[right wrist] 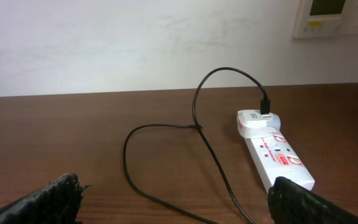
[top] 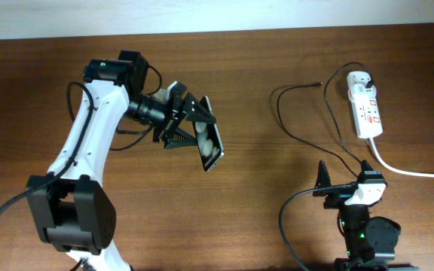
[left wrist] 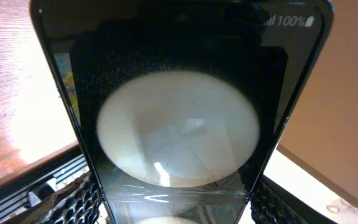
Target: Plug charger to phone and switch on socket
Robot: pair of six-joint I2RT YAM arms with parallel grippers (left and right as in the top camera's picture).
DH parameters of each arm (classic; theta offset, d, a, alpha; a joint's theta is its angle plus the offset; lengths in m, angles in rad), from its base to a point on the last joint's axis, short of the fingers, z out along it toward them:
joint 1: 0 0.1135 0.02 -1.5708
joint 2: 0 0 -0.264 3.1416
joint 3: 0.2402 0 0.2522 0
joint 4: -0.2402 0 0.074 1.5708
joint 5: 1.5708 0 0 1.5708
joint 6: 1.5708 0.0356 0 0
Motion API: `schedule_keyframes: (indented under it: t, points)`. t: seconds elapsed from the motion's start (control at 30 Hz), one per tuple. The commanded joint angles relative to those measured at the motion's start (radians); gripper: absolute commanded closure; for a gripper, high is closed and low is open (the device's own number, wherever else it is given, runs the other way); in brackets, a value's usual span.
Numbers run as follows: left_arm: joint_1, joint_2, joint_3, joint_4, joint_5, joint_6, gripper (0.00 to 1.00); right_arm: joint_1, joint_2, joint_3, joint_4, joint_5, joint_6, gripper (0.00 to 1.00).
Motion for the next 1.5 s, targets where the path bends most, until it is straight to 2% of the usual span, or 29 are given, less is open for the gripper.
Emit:
schedule_keyframes:
  t: [0.0, 0.13, 0.2, 0.27, 0.3, 0.37, 0.4, 0.47, 0.53, 0.6, 0.63, 0.7, 0.77, 0.83, 0.9, 0.93, 0.97, 1.0, 1.07, 1.1, 1.17, 1.2, 1.3, 1.37, 1.47]
  points:
    - [0.006, -0.002, 0.0, -0.002, 0.059, 0.022, 0.42, -0.006, -0.008, -0.008, 0.0, 0.005, 0.005, 0.01]
    - [0.006, -0.002, 0.0, -0.001, 0.058, 0.023, 0.41, -0.006, -0.008, -0.008, 0.003, -0.053, 0.021, 0.01]
    - [0.006, -0.002, 0.0, 0.014, 0.058, 0.023, 0.39, -0.006, -0.008, -0.008, 0.012, -0.154, 0.23, 0.01]
    - [0.006, -0.002, 0.0, 0.022, 0.058, 0.022, 0.39, -0.006, -0.008, -0.008, 0.024, -0.377, 0.619, 0.01]
    - [0.006, -0.002, 0.0, 0.022, 0.058, 0.022, 0.39, -0.006, -0.008, -0.008, 0.024, -0.511, 0.758, 0.01]
    - [0.006, -0.002, 0.0, 0.022, 0.058, 0.022, 0.39, -0.006, -0.008, -0.008, 0.023, -0.706, 0.912, 0.01]
    - [0.006, -0.002, 0.0, 0.022, 0.058, 0.022, 0.39, -0.006, -0.008, -0.008, 0.023, -0.705, 0.925, 0.01]
    - [0.006, -0.002, 0.0, 0.026, 0.058, 0.022, 0.39, -0.006, -0.008, -0.008, 0.027, -0.682, 0.923, 0.01]
    - [0.006, -0.002, 0.0, 0.039, 0.055, 0.023, 0.39, -0.006, -0.008, 0.006, 0.111, -0.758, 0.842, 0.01]
    - [0.006, -0.002, 0.0, 0.068, 0.054, 0.022, 0.39, -0.006, 0.024, 0.074, 0.091, -0.761, 0.839, 0.01]
    - [0.006, -0.002, 0.0, 0.075, 0.055, 0.022, 0.39, -0.006, 0.067, 0.124, 0.058, -0.761, 0.814, 0.0]
    - [0.007, -0.002, 0.0, 0.105, 0.055, 0.01, 0.39, -0.006, 0.212, 0.259, -0.017, -0.775, 0.721, 0.06]
    - [0.007, -0.002, 0.0, 0.167, 0.055, -0.063, 0.39, 0.01, 0.401, 0.46, -0.145, -0.774, 0.608, 0.16]
    - [0.007, -0.002, 0.0, 0.209, 0.055, -0.137, 0.39, 0.133, 0.556, 0.669, -0.344, -0.652, 0.497, 0.16]
    - [0.007, -0.002, 0.0, 0.209, 0.055, -0.181, 0.39, 0.369, 0.644, 0.78, -0.428, -0.321, 0.456, 0.15]
    - [0.008, -0.002, 0.0, 0.209, 0.055, -0.211, 0.39, 0.479, 0.672, 0.785, -0.402, -0.196, 0.456, 0.14]
    - [0.008, -0.002, 0.0, 0.209, 0.055, -0.219, 0.38, 0.542, 0.689, 0.785, -0.383, -0.123, 0.456, 0.1]
    - [0.008, -0.002, 0.0, 0.209, 0.055, -0.223, 0.38, 0.672, 0.733, 0.785, -0.326, 0.014, 0.456, 0.02]
    - [0.008, -0.002, 0.0, 0.209, 0.055, -0.267, 0.38, 0.859, 0.837, 0.785, -0.229, 0.287, 0.457, 0.0]
    - [0.008, -0.002, 0.0, 0.209, 0.055, -0.271, 0.38, 0.94, 0.931, 0.785, -0.113, 0.395, 0.456, 0.01]
    - [0.008, -0.001, 0.0, 0.209, 0.056, -0.271, 0.38, 0.963, 1.041, 0.785, 0.016, 0.394, 0.457, 0.01]
    - [0.008, -0.002, 0.0, 0.209, 0.055, -0.271, 0.38, 0.963, 1.135, 0.785, 0.132, 0.392, 0.46, 0.01]
    - [0.008, -0.002, 0.0, 0.209, 0.055, -0.27, 0.38, 0.963, 1.255, 0.785, 0.286, 0.36, 0.46, 0.0]
    - [0.008, -0.002, 0.0, 0.209, 0.055, -0.268, 0.38, 0.962, 1.294, 0.785, 0.304, 0.36, 0.46, 0.09]
    - [0.008, -0.002, 0.0, 0.209, 0.019, -0.243, 0.38, 0.962, 1.3, 0.785, 0.328, 0.36, 0.46, 0.28]
